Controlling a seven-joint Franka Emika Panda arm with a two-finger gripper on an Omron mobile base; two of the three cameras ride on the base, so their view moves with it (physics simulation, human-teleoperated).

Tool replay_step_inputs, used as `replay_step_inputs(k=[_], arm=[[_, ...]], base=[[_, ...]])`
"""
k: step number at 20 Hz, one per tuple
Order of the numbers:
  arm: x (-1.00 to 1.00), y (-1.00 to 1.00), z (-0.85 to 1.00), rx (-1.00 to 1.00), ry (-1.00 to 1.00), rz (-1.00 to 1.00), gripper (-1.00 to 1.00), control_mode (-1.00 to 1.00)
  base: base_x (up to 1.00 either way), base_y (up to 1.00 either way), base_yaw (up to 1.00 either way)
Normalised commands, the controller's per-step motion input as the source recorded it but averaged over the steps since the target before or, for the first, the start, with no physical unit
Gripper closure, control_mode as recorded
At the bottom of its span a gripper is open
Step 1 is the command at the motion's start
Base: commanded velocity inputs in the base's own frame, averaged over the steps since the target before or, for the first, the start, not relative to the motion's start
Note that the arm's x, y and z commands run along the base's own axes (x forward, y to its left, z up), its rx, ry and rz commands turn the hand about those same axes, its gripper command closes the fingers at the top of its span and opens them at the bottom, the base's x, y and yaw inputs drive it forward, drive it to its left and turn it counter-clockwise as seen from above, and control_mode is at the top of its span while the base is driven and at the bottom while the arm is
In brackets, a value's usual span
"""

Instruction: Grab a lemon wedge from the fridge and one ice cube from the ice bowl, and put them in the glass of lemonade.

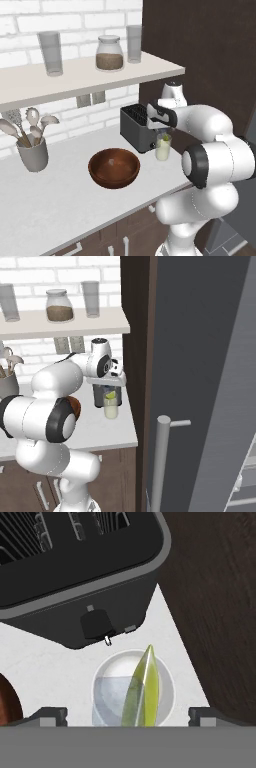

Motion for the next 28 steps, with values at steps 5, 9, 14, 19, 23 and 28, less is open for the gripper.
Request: replay_step_inputs(k=[5,9,14,19,23,28], arm=[[0.00,0.00,0.00,0.00,0.00,0.00,-1.00,-1.00],[0.00,0.00,0.00,0.00,0.00,0.00,-1.00,-1.00],[-0.18,0.00,0.00,0.00,-0.02,0.00,-1.00,-1.00],[-0.24,0.00,0.03,0.00,-0.03,0.00,-1.00,-1.00],[-0.08,0.02,0.12,0.00,-0.01,0.00,-1.00,-1.00],[-0.02,0.16,0.25,0.00,-0.05,0.00,-1.00,-1.00]], base=[[0.00,0.00,0.00],[0.00,0.00,0.00],[0.00,0.00,0.00],[0.00,0.00,0.00],[0.00,0.00,0.00],[0.00,0.00,0.00]])
